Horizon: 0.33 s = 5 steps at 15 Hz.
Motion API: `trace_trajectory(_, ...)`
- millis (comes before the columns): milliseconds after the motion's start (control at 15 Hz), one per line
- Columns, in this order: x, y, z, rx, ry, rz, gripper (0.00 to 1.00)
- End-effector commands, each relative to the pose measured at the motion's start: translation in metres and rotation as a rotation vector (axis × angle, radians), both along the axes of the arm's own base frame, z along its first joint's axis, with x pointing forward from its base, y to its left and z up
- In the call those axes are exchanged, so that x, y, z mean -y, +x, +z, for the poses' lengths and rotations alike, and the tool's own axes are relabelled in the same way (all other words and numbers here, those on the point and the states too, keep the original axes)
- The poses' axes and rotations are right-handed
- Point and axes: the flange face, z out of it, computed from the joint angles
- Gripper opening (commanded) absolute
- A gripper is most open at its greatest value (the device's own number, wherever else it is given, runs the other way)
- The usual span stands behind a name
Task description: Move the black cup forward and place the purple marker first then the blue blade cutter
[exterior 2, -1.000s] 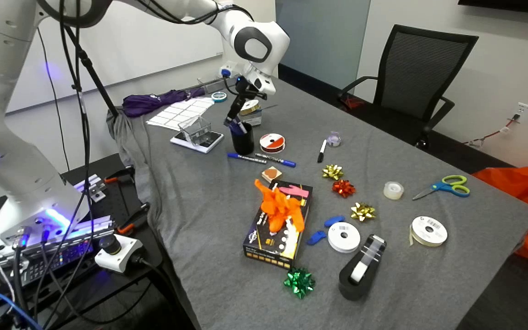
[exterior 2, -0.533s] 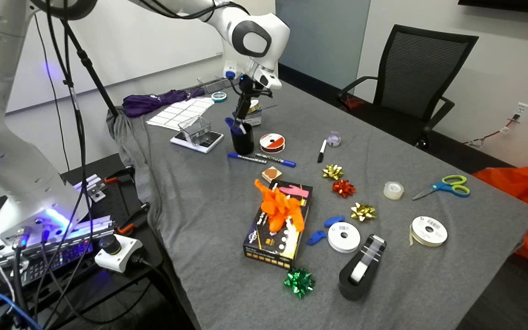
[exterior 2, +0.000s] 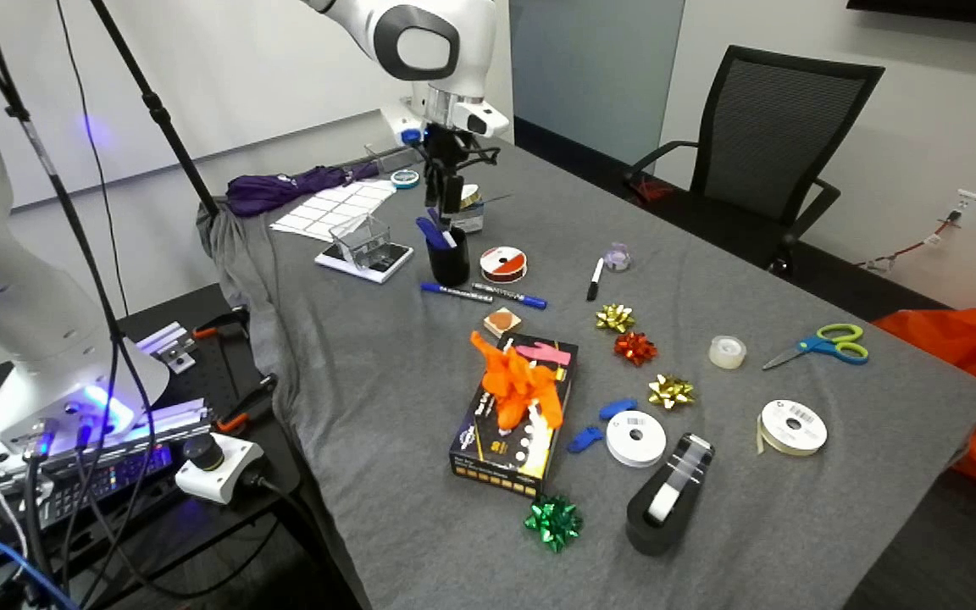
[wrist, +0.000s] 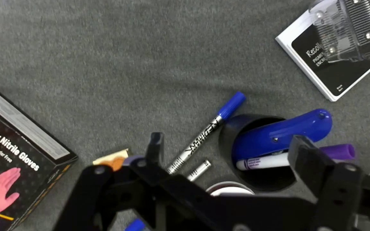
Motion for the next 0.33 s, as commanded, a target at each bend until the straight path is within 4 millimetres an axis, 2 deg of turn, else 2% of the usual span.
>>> trace_trajectory(0, 0.01, -0.046, 0.015, 0.122, 0.085, 0.05, 1.0)
trace_trajectory(267, 0.021, -0.077, 0.019, 0.182, 0.157, 0.115, 1.0)
